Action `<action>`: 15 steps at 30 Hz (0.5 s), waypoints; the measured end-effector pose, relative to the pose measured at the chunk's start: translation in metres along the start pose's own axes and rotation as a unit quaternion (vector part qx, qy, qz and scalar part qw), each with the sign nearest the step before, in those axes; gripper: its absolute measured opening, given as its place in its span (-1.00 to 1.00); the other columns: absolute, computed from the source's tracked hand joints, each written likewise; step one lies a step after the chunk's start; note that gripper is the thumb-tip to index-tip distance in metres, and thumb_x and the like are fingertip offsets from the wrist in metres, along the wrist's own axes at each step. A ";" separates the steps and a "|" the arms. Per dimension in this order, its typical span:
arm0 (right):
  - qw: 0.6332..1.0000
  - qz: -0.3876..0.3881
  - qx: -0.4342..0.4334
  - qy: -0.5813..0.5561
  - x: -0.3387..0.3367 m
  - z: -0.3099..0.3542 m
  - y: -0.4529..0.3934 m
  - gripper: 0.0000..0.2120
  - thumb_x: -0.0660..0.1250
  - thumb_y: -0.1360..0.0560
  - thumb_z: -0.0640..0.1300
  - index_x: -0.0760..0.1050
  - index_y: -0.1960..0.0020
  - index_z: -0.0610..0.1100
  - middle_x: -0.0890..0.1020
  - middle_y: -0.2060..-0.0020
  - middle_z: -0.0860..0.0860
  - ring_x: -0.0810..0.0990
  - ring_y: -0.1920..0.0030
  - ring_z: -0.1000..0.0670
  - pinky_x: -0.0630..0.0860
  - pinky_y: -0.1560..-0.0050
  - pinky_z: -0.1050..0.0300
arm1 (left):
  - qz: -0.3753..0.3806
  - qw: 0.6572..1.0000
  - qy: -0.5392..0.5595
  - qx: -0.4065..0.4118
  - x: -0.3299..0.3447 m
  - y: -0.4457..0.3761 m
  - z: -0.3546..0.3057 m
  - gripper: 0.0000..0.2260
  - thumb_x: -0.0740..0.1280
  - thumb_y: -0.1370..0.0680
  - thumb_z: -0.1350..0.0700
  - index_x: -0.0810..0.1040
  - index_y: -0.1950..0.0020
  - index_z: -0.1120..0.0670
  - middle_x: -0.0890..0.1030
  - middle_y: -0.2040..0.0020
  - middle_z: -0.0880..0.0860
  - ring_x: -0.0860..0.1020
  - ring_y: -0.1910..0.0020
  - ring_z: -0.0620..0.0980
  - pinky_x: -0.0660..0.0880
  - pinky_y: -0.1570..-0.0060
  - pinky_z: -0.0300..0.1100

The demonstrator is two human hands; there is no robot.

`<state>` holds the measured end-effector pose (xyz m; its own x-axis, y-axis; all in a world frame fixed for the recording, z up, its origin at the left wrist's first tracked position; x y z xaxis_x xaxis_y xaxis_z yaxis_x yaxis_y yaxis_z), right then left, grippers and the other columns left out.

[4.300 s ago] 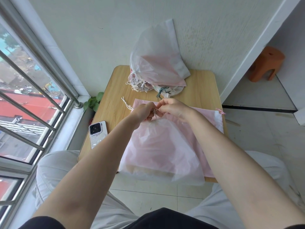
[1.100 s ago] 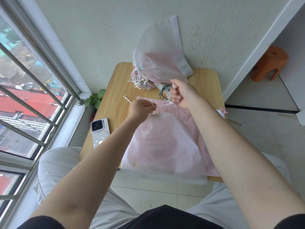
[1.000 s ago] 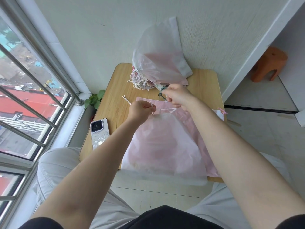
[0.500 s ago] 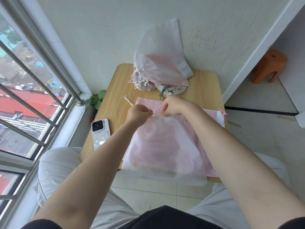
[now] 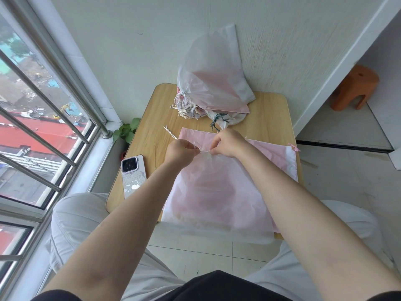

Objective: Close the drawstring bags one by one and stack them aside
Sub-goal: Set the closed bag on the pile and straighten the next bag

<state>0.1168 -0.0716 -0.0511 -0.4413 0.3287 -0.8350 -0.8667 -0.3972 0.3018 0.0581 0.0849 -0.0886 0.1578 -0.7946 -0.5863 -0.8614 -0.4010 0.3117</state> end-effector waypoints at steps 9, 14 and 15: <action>0.997 -0.023 0.013 -0.071 0.007 -0.011 0.001 -0.93 0.50 -0.38 -0.12 0.68 0.18 0.04 0.66 0.16 0.11 0.61 0.05 0.06 0.55 0.01 0.18 | -0.018 0.997 0.056 -0.056 -0.003 -0.001 0.009 -0.81 0.50 -0.45 0.09 0.56 0.33 -0.02 0.56 0.27 -0.04 0.51 0.27 -0.06 0.48 0.19 -0.18; 0.996 -0.010 0.003 -0.091 0.010 -0.009 0.002 -0.86 0.48 -0.39 -0.15 0.65 0.23 0.10 0.66 0.15 0.14 0.60 0.08 0.09 0.46 0.10 0.26 | -0.016 0.995 0.080 -0.058 -0.009 -0.004 0.011 -0.97 0.41 -0.41 0.13 0.64 0.22 0.07 0.64 0.19 0.08 0.54 0.22 0.02 0.50 0.18 -0.13; 0.996 -0.008 0.002 -0.089 0.010 -0.009 0.002 -0.84 0.48 -0.39 -0.15 0.64 0.25 0.11 0.66 0.16 0.14 0.59 0.10 0.09 0.44 0.12 0.27 | -0.033 0.995 0.078 -0.060 -0.014 -0.005 0.011 -0.92 0.38 -0.43 0.14 0.64 0.11 0.07 0.62 0.14 0.07 0.54 0.19 0.03 0.50 0.17 -0.13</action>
<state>0.1128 -0.0766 -0.0633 -0.4609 0.4825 -0.7448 -0.8749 -0.3876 0.2903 0.0547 0.1027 -0.0903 0.2930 -0.8218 -0.4887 -0.7841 -0.4990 0.3690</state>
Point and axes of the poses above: each hand's wrist, its own y-axis away from the middle knuckle, its own x-axis out of the palm, z = x × y, the point moved 8 cm from there along -y, towards the middle knuckle
